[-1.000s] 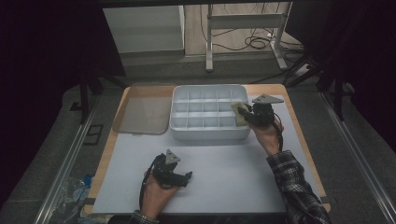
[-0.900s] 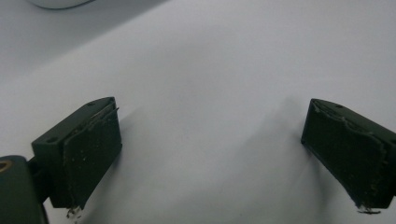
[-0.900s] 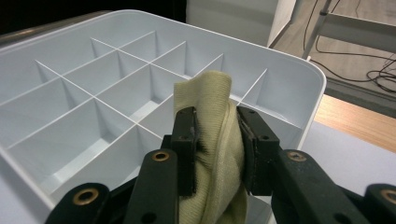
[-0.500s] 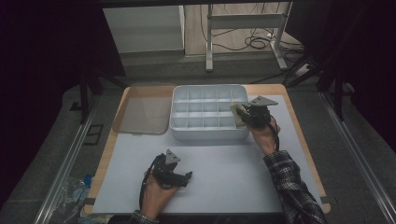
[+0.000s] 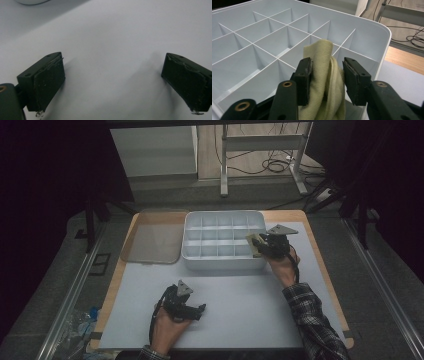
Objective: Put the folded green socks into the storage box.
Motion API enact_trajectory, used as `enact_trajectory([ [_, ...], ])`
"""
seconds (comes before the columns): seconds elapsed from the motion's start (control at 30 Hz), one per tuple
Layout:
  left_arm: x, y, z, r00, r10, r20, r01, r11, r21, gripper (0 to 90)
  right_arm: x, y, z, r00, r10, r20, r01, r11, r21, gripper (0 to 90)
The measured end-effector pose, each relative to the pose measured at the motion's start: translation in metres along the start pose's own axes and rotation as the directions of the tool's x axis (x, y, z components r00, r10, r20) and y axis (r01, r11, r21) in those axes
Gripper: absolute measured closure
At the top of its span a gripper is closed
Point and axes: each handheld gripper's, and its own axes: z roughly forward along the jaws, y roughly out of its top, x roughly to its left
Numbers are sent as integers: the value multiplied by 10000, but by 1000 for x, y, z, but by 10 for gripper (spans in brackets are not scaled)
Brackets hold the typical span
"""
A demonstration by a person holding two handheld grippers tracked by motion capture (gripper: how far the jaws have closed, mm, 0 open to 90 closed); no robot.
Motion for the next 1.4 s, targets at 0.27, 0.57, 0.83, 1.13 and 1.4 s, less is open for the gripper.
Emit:
enact_trajectory([
  [0.27, 0, 0, 0, 10000, -4, 0, 4, 10000, -6, 46, -4, -6, -6, 9995, 290, -140, -291, 9996, -36, 516],
  [0.57, 0, 0, 0, 10000, -1, -3, 1, 10000, -2, 46, -3, -7, -12, 9993, 252, -278, -255, 9996, -92, 514],
  [0.83, 0, 0, 0, 10000, 3, -1, -3, 10000, 2, 46, 2, 2, -8, 9988, 38, -479, -47, 9998, -186, 450],
  [1.13, 0, 0, 0, 10000, 6, 0, -6, 10000, 1, 46, 5, 3, 2, 9991, -67, -412, 86, 9989, 457, 748],
  [1.4, 0, 0, 0, 10000, 3, -4, -3, 10000, 0, 46, 3, -6, -7, 9988, 67, -491, -26, 9964, 846, 774],
])
